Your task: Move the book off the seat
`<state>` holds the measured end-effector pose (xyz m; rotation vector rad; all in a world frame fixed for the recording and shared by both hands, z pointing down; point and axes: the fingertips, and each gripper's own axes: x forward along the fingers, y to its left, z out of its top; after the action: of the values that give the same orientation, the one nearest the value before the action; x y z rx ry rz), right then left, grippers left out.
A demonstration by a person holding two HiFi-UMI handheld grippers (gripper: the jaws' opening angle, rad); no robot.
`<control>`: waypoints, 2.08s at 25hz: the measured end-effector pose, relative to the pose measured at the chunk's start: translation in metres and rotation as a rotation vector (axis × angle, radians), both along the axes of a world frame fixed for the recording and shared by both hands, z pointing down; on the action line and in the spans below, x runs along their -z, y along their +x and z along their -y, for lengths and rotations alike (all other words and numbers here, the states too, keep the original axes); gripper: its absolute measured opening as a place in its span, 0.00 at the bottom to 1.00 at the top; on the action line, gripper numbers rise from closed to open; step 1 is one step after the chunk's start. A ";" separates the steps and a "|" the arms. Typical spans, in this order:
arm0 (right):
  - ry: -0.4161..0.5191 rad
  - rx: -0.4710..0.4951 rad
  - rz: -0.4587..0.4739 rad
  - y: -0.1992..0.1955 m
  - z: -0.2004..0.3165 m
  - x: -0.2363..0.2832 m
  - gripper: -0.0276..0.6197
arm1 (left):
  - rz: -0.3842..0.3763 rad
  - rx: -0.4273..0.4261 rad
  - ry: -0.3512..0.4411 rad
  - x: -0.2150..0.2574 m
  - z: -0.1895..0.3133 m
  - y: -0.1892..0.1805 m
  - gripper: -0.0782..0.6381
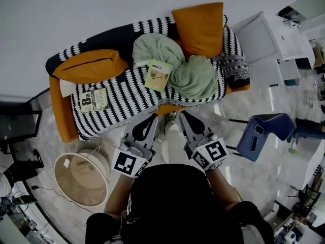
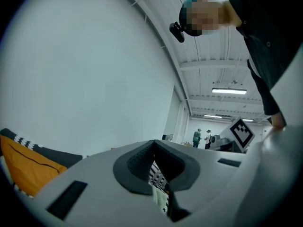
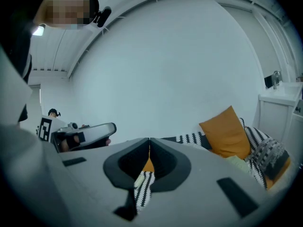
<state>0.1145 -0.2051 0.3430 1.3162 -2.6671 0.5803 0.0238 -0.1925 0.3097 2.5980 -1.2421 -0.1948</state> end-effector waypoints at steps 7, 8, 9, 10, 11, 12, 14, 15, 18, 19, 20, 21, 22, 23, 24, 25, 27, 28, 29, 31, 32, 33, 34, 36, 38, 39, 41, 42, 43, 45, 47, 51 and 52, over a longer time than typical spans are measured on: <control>-0.083 0.016 -0.003 -0.001 0.025 -0.051 0.07 | -0.002 0.030 -0.021 -0.021 0.021 0.002 0.12; -0.090 0.019 -0.005 -0.002 0.029 -0.058 0.07 | -0.004 0.037 -0.027 -0.025 0.025 0.001 0.12; -0.096 0.024 -0.010 -0.004 0.032 -0.064 0.07 | -0.005 0.044 -0.033 -0.030 0.029 0.001 0.12; -0.103 0.031 -0.016 -0.006 0.036 -0.072 0.07 | -0.004 0.050 -0.039 -0.035 0.033 0.000 0.12; -0.112 0.039 -0.021 -0.008 0.041 -0.079 0.07 | -0.003 0.056 -0.042 -0.040 0.039 0.000 0.12; -0.123 0.046 -0.023 -0.010 0.046 -0.088 0.07 | -0.003 0.061 -0.044 -0.046 0.044 -0.001 0.12; -0.141 0.058 -0.023 -0.012 0.056 -0.103 0.07 | -0.002 0.071 -0.046 -0.056 0.055 -0.002 0.12; -0.148 0.064 -0.025 -0.012 0.060 -0.110 0.07 | -0.001 0.076 -0.047 -0.061 0.061 -0.002 0.12; -0.179 0.071 -0.034 -0.007 0.070 -0.132 0.07 | -0.003 0.085 -0.059 -0.076 0.073 0.002 0.12; -0.191 0.070 -0.038 -0.005 0.073 -0.141 0.07 | -0.004 0.087 -0.069 -0.081 0.076 0.004 0.12; -0.202 0.070 -0.041 -0.002 0.078 -0.150 0.07 | -0.007 0.091 -0.081 -0.087 0.080 0.005 0.12; -0.213 0.069 -0.044 0.000 0.083 -0.159 0.07 | -0.009 0.096 -0.088 -0.094 0.084 0.006 0.12; -0.222 0.068 -0.046 0.002 0.088 -0.168 0.07 | -0.009 0.099 -0.093 -0.101 0.088 0.007 0.12; -0.231 0.064 -0.048 0.004 0.092 -0.177 0.07 | -0.006 0.099 -0.097 -0.108 0.091 0.008 0.12; -0.239 0.060 -0.049 0.006 0.097 -0.186 0.07 | -0.001 0.098 -0.102 -0.116 0.093 0.009 0.12; -0.245 0.056 -0.051 0.008 0.101 -0.195 0.07 | 0.002 0.097 -0.108 -0.124 0.096 0.010 0.12; -0.255 0.058 -0.059 0.011 0.111 -0.212 0.07 | 0.001 0.100 -0.120 -0.140 0.102 0.011 0.12; -0.260 0.060 -0.063 0.011 0.115 -0.222 0.07 | 0.001 0.101 -0.126 -0.148 0.105 0.011 0.12; -0.265 0.062 -0.066 0.011 0.120 -0.231 0.07 | 0.006 0.102 -0.131 -0.156 0.108 0.012 0.12; -0.277 0.064 -0.067 0.012 0.127 -0.248 0.07 | 0.018 0.105 -0.144 -0.174 0.113 0.012 0.12; -0.282 0.066 -0.067 0.012 0.129 -0.257 0.07 | 0.022 0.105 -0.153 -0.183 0.114 0.012 0.12; -0.287 0.068 -0.066 0.011 0.131 -0.266 0.07 | 0.027 0.104 -0.162 -0.192 0.116 0.012 0.12; -0.292 0.069 -0.065 0.011 0.133 -0.276 0.07 | 0.031 0.101 -0.170 -0.202 0.117 0.012 0.12; -0.305 0.075 -0.065 0.010 0.137 -0.296 0.07 | 0.036 0.101 -0.182 -0.221 0.122 0.012 0.12; -0.317 0.086 -0.074 0.009 0.142 -0.315 0.07 | 0.039 0.104 -0.193 -0.238 0.127 0.013 0.12; -0.323 0.092 -0.081 0.009 0.143 -0.324 0.07 | 0.039 0.106 -0.198 -0.246 0.129 0.013 0.12; -0.333 0.101 -0.092 0.009 0.146 -0.341 0.07 | 0.042 0.106 -0.207 -0.261 0.134 0.014 0.12; -0.338 0.103 -0.093 0.008 0.148 -0.348 0.07 | 0.044 0.104 -0.209 -0.267 0.136 0.015 0.12; -0.343 0.103 -0.091 0.008 0.150 -0.355 0.07 | 0.047 0.101 -0.208 -0.274 0.139 0.016 0.12; -0.351 0.103 -0.085 0.008 0.155 -0.369 0.07 | 0.053 0.098 -0.198 -0.285 0.145 0.018 0.12; -0.363 0.107 -0.086 0.010 0.160 -0.386 0.07 | 0.054 0.099 -0.184 -0.296 0.153 0.021 0.12; -0.421 0.117 -0.108 0.018 0.156 -0.426 0.07 | 0.043 0.113 -0.206 -0.317 0.158 0.028 0.12; -0.435 0.122 -0.116 0.019 0.154 -0.435 0.07 | 0.042 0.115 -0.214 -0.321 0.158 0.029 0.12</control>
<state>0.1339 -0.3588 0.7782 1.0224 -2.3276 0.9653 0.0527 -0.3509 0.6308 2.3636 -1.3480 -0.0260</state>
